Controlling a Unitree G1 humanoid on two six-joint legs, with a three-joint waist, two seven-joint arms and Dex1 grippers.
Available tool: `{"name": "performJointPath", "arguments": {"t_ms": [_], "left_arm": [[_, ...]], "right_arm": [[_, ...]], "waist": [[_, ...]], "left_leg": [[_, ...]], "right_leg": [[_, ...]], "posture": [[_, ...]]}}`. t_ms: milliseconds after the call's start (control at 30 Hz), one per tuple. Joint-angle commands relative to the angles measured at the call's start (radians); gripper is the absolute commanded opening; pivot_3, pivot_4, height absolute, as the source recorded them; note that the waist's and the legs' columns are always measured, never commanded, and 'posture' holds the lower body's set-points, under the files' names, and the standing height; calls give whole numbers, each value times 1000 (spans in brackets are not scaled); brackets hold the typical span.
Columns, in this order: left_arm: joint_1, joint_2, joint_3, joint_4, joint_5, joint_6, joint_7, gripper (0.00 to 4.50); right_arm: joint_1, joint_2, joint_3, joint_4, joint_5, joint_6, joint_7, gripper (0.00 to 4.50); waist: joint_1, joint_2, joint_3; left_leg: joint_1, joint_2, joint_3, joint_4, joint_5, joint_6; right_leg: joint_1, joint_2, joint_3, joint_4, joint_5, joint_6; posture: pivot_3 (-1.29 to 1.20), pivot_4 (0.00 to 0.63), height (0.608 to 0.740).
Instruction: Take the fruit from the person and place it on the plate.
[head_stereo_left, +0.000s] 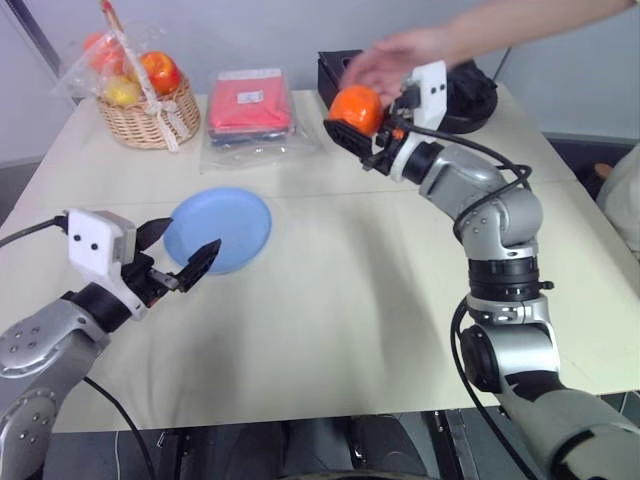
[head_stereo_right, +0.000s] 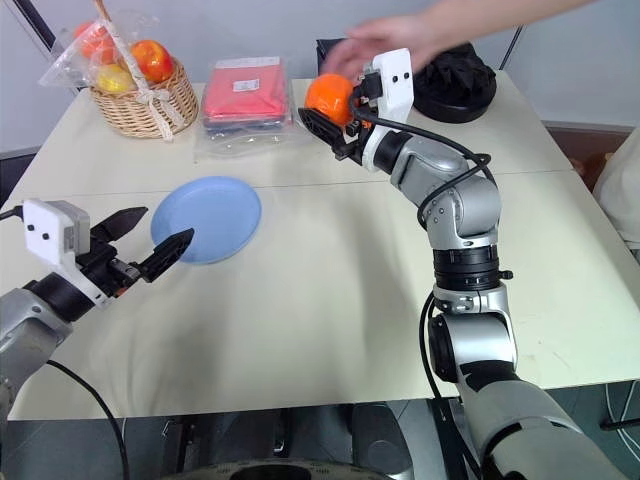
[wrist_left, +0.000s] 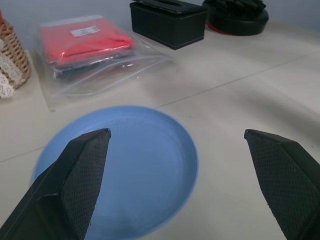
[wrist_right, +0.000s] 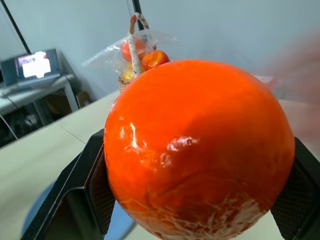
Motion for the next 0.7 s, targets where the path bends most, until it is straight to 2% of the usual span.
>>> {"name": "performJointPath", "arguments": {"t_ms": [33, 233, 367, 700], "left_arm": [[5, 8, 29, -22, 0, -15, -6, 4500], [35, 15, 72, -13, 2, -13, -17, 4500], [73, 18, 118, -25, -2, -10, -18, 4500], [160, -13, 172, -79, -19, -16, 2, 4500]], "right_arm": [[37, -31, 127, -42, -102, -93, 70, 3273], [105, 97, 311, 55, -205, -238, 125, 3273], [95, 207, 375, 174, -274, -340, 115, 3273], [-30, 436, 388, 497, -351, -551, 116, 3273]], "waist": [[0, 0, 0], [-11, 0, 0], [-18, 0, 0], [-24, 0, 0]], "left_leg": [[0, 0, 0, 0, 0, 0], [0, 1, 0, 0, 0, 0], [0, 1, 0, -1, 0, 0], [0, 0, -1, -1, 1, -1]], "right_leg": [[0, 0, 0, 0, 0, 0], [-1, 1, 0, 0, 0, 0], [-1, 1, 0, 0, 0, 0], [-1, 1, 0, 0, 0, 0]], "posture": [[0, 150, 740], [0, 150, 740], [0, 150, 740], [0, 150, 740]]}}
